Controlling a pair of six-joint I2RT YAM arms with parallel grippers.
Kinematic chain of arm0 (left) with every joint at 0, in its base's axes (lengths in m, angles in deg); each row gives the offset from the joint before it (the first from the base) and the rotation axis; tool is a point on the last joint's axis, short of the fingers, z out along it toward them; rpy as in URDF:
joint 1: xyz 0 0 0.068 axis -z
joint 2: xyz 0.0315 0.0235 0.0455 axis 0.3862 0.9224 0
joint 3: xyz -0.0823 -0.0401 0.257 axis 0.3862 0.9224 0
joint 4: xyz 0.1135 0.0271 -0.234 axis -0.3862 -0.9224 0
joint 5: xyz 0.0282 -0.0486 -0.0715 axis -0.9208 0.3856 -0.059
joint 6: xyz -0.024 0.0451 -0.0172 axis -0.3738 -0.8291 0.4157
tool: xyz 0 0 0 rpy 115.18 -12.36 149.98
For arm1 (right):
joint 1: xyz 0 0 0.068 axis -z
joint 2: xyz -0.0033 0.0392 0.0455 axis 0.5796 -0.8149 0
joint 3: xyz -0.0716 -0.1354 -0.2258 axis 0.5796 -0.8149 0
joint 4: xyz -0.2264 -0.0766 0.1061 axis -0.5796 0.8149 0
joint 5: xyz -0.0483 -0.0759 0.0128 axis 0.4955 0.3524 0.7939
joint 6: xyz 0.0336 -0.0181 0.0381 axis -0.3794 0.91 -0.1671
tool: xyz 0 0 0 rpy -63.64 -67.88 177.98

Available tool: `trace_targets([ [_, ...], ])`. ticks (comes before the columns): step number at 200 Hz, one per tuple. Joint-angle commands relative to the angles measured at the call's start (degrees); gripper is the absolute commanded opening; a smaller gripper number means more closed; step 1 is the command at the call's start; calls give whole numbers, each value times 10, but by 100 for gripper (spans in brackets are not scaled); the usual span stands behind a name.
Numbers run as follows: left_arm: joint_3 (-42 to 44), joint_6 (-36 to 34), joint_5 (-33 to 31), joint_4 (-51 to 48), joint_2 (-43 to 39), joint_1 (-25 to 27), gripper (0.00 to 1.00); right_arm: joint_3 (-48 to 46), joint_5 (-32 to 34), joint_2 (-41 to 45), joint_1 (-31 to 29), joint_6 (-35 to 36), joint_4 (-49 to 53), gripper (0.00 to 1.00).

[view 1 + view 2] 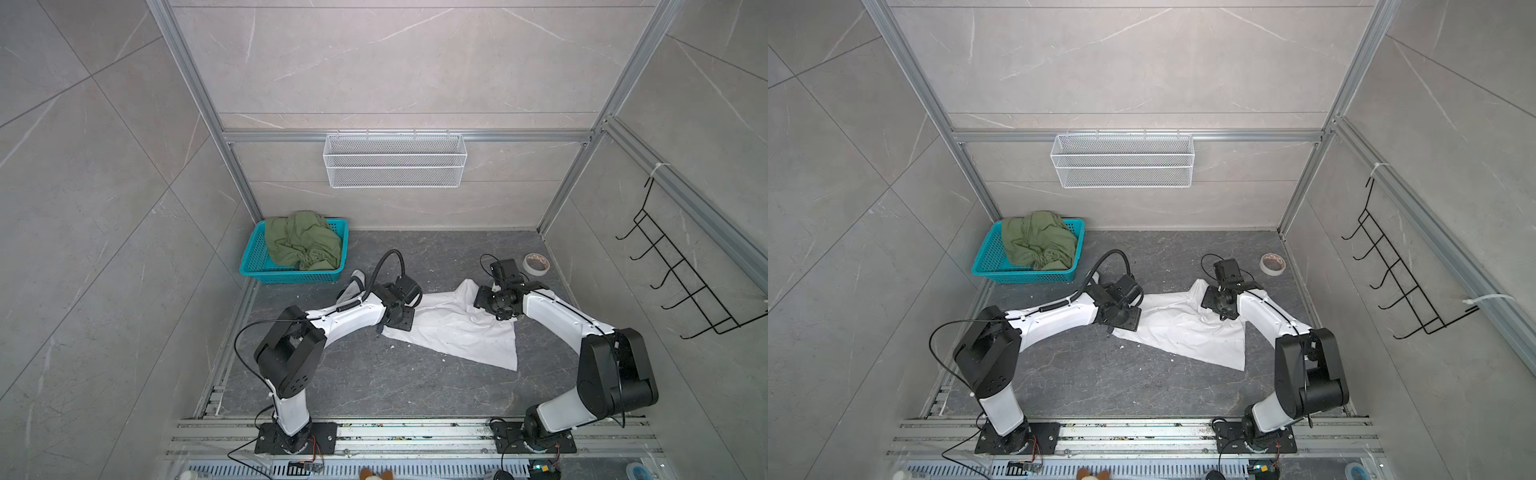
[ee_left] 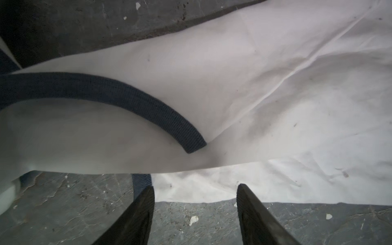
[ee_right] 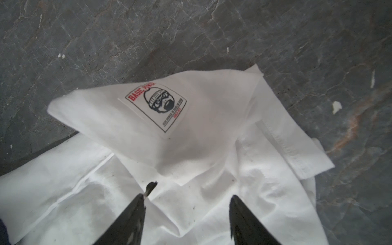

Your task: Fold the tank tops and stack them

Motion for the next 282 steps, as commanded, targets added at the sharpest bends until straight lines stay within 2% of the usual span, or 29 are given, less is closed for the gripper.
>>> trace_targets([
  [1,-34,9,11,13,19,2,59,-9,20,-10,-8,-4,-6,65],
  [21,-47,7,-10,13,35,1,57,-10,28,-15,-14,-3,-8,64],
  [42,-61,5,-49,7,52,0,48,-9,32,-20,-21,-3,-10,64],
  [61,-74,4,-57,3,67,-5,45,-6,42,-23,-25,-1,-8,64],
  [139,-79,8,-36,21,93,-20,48,-3,67,-29,-32,1,-2,63],
  [184,-79,6,-40,31,97,-22,23,4,88,-37,-37,1,5,63],
  [220,-59,4,-69,43,59,-22,3,9,102,-43,-39,5,8,61],
  [236,-41,2,-85,55,30,-24,0,14,108,-45,-51,13,7,60],
  [282,-16,-4,-103,69,-18,-32,0,44,142,-83,-75,13,24,58],
])
